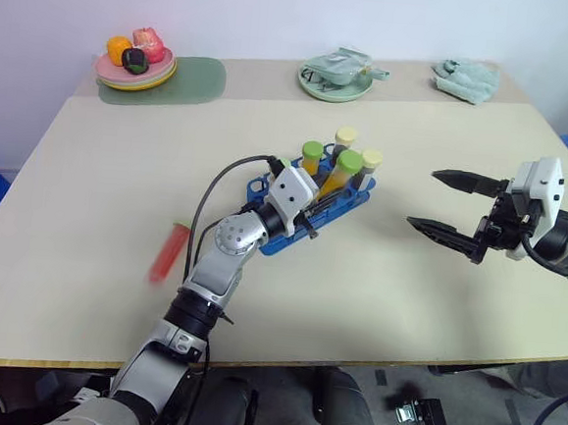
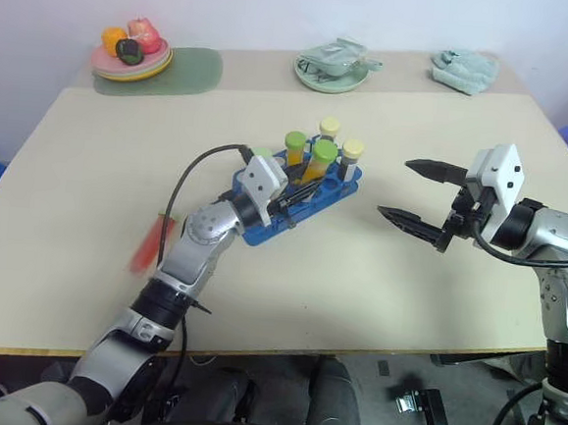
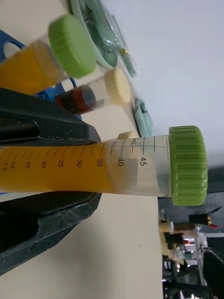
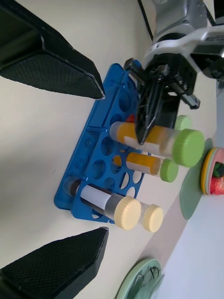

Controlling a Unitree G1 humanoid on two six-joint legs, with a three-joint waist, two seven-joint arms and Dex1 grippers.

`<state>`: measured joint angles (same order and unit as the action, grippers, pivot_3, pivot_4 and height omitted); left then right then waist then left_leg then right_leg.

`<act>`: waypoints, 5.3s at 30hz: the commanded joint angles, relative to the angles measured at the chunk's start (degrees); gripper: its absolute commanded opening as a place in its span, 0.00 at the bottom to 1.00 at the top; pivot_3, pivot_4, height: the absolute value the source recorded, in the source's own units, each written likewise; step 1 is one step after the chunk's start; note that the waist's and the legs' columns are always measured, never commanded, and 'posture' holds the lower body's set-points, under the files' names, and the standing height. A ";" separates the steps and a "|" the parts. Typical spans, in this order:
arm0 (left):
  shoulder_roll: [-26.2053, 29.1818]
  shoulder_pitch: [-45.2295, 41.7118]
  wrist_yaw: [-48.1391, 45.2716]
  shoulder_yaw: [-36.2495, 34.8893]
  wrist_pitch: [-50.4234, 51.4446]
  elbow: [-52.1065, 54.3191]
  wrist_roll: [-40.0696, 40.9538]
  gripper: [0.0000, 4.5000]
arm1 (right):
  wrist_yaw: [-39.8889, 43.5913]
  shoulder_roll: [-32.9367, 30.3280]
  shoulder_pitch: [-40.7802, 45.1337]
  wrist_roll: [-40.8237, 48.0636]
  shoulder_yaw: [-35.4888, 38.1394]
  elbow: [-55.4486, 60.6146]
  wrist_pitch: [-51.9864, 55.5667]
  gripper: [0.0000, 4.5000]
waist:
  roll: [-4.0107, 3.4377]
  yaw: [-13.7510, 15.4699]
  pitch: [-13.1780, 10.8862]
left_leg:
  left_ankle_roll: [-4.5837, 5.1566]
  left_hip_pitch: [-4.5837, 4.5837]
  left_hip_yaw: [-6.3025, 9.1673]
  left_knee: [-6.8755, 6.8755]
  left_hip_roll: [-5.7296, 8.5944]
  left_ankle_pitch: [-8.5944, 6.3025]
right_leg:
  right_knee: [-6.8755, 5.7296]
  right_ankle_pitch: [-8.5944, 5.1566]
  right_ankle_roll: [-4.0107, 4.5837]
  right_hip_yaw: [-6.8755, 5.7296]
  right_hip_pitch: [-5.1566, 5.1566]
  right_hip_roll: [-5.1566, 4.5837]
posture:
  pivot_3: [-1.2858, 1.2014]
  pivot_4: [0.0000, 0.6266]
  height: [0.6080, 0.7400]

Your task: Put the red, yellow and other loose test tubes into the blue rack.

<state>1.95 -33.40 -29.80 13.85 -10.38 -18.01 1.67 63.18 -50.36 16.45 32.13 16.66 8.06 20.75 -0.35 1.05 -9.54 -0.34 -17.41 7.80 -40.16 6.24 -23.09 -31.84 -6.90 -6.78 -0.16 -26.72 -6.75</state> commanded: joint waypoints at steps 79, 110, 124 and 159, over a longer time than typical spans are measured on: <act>9.55 -7.08 1.10 -14.77 26.87 29.59 13.27 1.00 | -1.89 -0.50 3.73 -1.00 -0.06 -1.42 -1.85 1.00 | -0.02 1.04 0.02 | 0.02 -0.01 -0.01 0.06 -0.07 0.01 | 0.52 0.26 -0.10 0.00 0.12 0.14 | 0.52 0.24 1.00; 74.29 -12.76 -13.20 -11.06 102.88 28.78 45.96 1.00 | 1.64 0.20 7.84 -2.54 -3.84 -5.35 -3.97 1.00 | 0.02 -0.98 -0.11 | -0.01 -0.08 0.17 0.24 -0.02 0.00 | 0.10 0.23 -0.07 0.00 -0.17 0.20 | 0.52 0.24 1.00; 71.14 -23.61 -17.63 13.20 102.88 16.73 43.99 1.00 | 0.76 0.57 7.91 -2.01 -4.08 -3.14 -1.96 1.00 | 0.03 -1.50 -0.11 | -0.01 -0.14 0.05 0.19 0.03 0.00 | 0.07 0.23 -0.07 0.00 -0.20 0.21 | 0.52 0.24 1.00; 54.80 -6.71 12.24 -2.61 102.88 18.63 52.24 0.36 | -0.92 1.49 6.99 -2.05 -3.77 -2.50 -2.01 1.00 | -0.02 -1.52 -0.06 | -0.01 -0.25 0.08 0.09 0.00 0.00 | -0.12 0.24 -0.07 0.02 -0.43 0.03 | 0.52 0.24 1.00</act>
<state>56.96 -40.74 -19.62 12.33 92.02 0.20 52.37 62.31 -48.70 22.44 29.67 11.74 4.48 19.58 -0.37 -0.47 -9.61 -0.35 -17.66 7.88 -40.07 6.24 -23.09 -31.96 -6.66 -6.85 -0.14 -27.16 -6.72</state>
